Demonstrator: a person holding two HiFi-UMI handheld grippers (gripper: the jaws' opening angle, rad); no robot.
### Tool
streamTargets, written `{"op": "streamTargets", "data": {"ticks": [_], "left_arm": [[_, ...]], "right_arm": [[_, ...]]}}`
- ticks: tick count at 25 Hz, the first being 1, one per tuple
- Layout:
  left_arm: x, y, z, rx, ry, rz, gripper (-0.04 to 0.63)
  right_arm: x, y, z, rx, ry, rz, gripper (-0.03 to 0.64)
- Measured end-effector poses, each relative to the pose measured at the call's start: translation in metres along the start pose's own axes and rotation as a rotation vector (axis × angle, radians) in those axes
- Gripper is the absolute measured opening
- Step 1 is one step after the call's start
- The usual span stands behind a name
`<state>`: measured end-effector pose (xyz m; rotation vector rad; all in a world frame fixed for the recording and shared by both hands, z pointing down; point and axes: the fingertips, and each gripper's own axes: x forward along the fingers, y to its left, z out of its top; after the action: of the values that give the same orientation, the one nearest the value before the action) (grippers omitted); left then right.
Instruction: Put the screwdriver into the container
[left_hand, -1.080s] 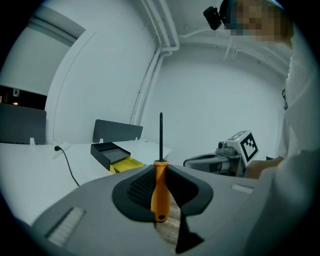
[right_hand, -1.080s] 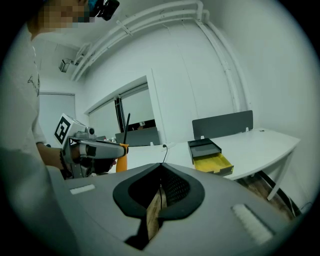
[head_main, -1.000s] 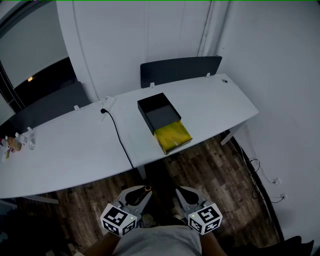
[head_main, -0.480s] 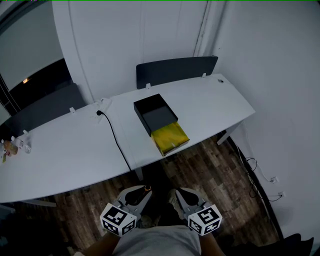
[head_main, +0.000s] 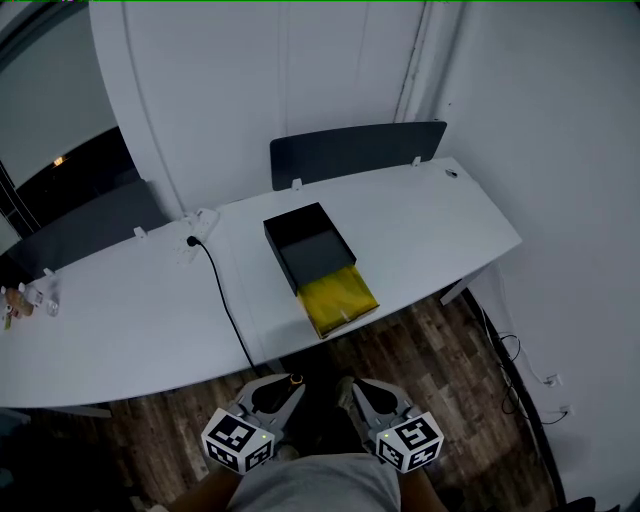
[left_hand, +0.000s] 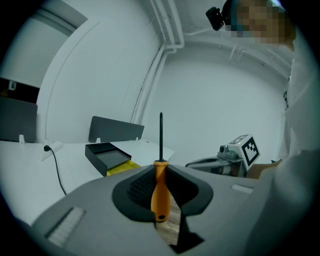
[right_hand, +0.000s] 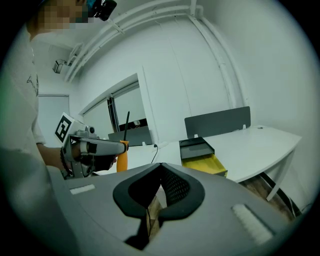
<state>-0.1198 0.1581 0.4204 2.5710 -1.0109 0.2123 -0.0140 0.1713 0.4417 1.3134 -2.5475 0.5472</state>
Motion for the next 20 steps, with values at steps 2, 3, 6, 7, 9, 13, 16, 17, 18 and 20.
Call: {"op": "streamTargets", "data": {"ticks": [2, 3, 6, 7, 9, 13, 16, 17, 18, 20], "left_arm": [[0.021, 0.012, 0.008, -0.005, -0.005, 0.017, 0.067], [0.031, 0.018, 0.012, -0.006, -0.007, 0.025, 0.067], [0.062, 0.033, 0.028, -0.008, -0.016, 0.043, 0.067], [0.073, 0.037, 0.034, -0.01, -0.019, 0.048, 0.067], [0.093, 0.043, 0.043, -0.013, -0.022, 0.057, 0.067], [0.124, 0.054, 0.055, -0.012, -0.016, 0.078, 0.067], [0.144, 0.063, 0.065, -0.023, -0.018, 0.105, 0.067], [0.15, 0.066, 0.067, -0.026, -0.018, 0.113, 0.067], [0.157, 0.068, 0.069, -0.028, -0.018, 0.12, 0.067], [0.169, 0.072, 0.072, -0.034, -0.02, 0.134, 0.067]], "right_arm": [[0.014, -0.02, 0.009, -0.005, 0.005, 0.013, 0.015], [0.021, -0.03, 0.014, -0.009, 0.007, 0.021, 0.015], [0.04, -0.061, 0.032, -0.025, 0.004, 0.042, 0.015], [0.045, -0.071, 0.039, -0.028, 0.002, 0.046, 0.014], [0.056, -0.092, 0.049, -0.029, 0.002, 0.054, 0.014], [0.075, -0.124, 0.062, -0.026, 0.007, 0.079, 0.014], [0.086, -0.144, 0.071, -0.026, 0.01, 0.103, 0.014], [0.09, -0.151, 0.074, -0.027, 0.011, 0.111, 0.014], [0.093, -0.157, 0.076, -0.028, 0.013, 0.118, 0.014], [0.1, -0.171, 0.081, -0.032, 0.017, 0.132, 0.014]]}}
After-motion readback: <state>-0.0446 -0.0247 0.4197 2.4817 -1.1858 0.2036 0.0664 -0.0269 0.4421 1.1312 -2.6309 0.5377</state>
